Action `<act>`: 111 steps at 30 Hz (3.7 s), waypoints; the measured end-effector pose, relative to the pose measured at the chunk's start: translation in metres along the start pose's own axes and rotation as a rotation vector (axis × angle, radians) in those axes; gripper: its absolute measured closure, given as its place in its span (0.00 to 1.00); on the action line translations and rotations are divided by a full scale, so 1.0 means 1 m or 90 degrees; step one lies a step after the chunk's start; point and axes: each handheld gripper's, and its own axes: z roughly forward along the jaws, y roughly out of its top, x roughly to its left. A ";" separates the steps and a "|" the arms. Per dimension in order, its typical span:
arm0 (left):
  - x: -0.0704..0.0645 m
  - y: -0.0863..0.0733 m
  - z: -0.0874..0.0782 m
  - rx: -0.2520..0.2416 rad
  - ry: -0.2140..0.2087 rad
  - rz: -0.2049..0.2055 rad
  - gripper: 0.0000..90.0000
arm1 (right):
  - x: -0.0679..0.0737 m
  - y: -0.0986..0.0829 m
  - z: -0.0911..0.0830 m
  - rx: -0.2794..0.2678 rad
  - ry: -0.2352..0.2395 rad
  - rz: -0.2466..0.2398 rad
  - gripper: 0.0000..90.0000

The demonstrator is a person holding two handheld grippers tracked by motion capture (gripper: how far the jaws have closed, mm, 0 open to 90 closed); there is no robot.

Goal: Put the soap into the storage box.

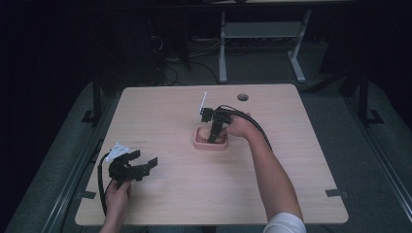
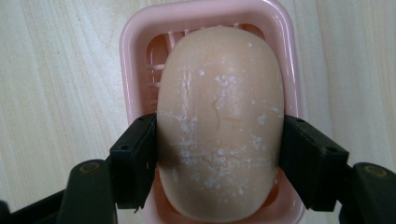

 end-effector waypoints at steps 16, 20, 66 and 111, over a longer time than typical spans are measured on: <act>-0.002 0.000 0.001 -0.001 -0.002 0.004 0.16 | 0.006 -0.014 -0.019 -0.048 -0.002 0.022 0.31; -0.001 0.000 0.000 0.002 0.000 0.007 0.16 | 0.006 -0.024 -0.023 -0.058 -0.003 0.033 0.30; -0.004 0.000 0.002 0.003 -0.001 0.009 0.16 | 0.026 -0.075 -0.040 -0.105 -0.011 0.092 0.19; -0.007 -0.001 0.003 0.007 -0.004 0.013 0.16 | 0.060 -0.135 -0.038 -0.146 -0.068 0.132 0.16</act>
